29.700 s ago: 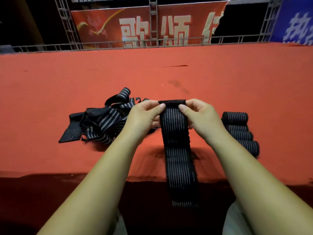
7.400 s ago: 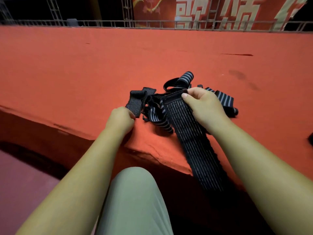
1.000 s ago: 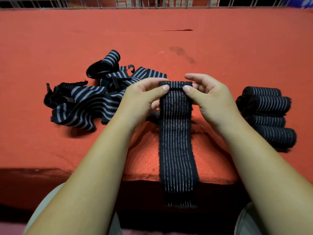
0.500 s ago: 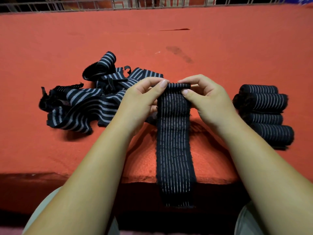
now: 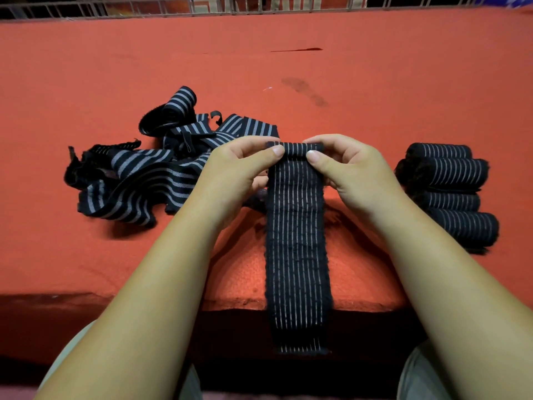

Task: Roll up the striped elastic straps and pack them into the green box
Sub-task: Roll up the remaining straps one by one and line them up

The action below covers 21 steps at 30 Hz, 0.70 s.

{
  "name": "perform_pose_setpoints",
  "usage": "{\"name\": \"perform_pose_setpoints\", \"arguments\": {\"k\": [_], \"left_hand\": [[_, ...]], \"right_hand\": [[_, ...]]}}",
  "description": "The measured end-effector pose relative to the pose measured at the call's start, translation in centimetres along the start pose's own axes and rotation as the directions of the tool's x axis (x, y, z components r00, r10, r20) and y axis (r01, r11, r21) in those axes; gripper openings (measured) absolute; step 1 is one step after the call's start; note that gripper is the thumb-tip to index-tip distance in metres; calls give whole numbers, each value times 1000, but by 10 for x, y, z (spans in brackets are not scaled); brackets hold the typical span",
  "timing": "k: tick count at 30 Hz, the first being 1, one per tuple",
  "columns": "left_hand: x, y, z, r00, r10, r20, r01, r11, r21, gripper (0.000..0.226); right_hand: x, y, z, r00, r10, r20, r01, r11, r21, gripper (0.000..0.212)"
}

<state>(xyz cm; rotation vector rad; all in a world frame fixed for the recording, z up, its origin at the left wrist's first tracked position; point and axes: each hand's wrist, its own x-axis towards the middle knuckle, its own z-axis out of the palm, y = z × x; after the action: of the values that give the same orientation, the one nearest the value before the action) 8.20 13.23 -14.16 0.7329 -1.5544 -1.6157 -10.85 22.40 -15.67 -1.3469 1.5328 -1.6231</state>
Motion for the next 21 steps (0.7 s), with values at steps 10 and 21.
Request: {"name": "perform_pose_setpoints", "arguments": {"k": [10,21], "left_hand": [[-2,-1,-4,999,48,15,-50,993,103,18],[-1,-1,0,1000,4,-1,-4,998,63,23]], "right_hand": [[-3,-2,-2,999,-43,5,43,990,-131,20],[-3,4,2,997,-69,35,72,995,-66,24]]}}
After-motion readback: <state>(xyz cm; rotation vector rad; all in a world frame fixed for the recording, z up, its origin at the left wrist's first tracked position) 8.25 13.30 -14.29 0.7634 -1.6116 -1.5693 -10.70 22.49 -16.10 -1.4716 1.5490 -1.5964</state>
